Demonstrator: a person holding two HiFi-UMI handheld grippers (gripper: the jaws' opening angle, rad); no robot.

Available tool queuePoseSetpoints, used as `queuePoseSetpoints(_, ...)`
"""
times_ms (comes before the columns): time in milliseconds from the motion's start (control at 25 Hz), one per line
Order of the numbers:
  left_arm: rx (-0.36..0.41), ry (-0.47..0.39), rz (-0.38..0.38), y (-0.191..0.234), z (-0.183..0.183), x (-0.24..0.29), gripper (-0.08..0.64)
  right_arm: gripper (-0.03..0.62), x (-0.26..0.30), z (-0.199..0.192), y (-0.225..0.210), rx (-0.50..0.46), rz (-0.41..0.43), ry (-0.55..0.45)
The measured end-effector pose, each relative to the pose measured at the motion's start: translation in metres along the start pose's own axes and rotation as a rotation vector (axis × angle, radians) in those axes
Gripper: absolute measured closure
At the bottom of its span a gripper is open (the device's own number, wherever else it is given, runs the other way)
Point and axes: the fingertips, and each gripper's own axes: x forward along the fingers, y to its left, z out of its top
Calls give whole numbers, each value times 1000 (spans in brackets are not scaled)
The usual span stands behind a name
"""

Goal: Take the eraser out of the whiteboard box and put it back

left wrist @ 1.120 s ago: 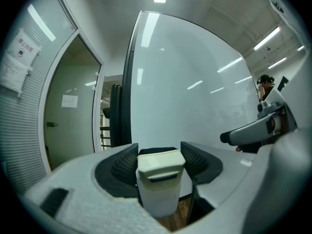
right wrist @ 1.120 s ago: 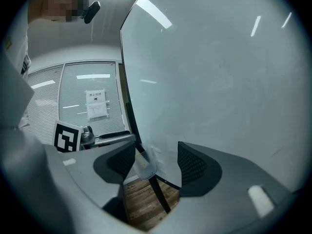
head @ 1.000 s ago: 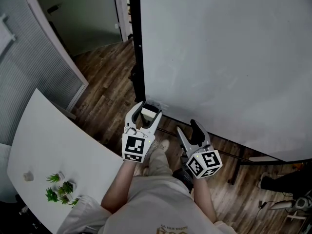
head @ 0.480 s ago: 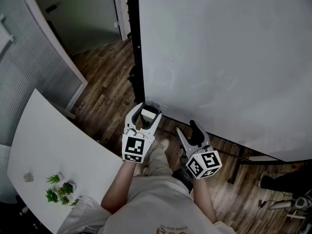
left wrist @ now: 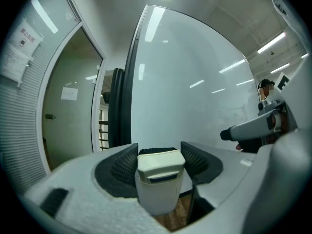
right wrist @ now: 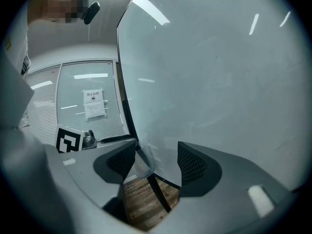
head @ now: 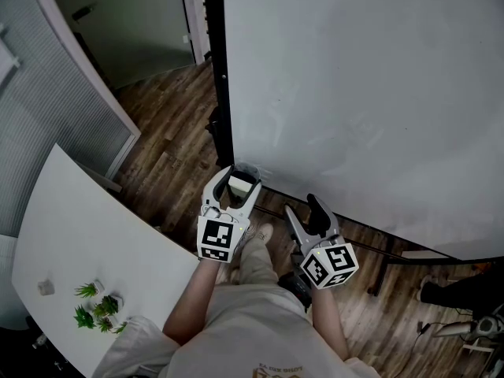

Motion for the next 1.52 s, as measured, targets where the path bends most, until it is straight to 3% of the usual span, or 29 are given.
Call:
queuePoseSetpoints(960, -64, 17, 5, 1, -11, 6, 288, 321, -8, 7, -6, 1, -13, -14)
queuePoseSetpoints(1520, -75, 11, 11, 2, -4, -3, 242, 321, -13, 9, 2, -6, 3, -31)
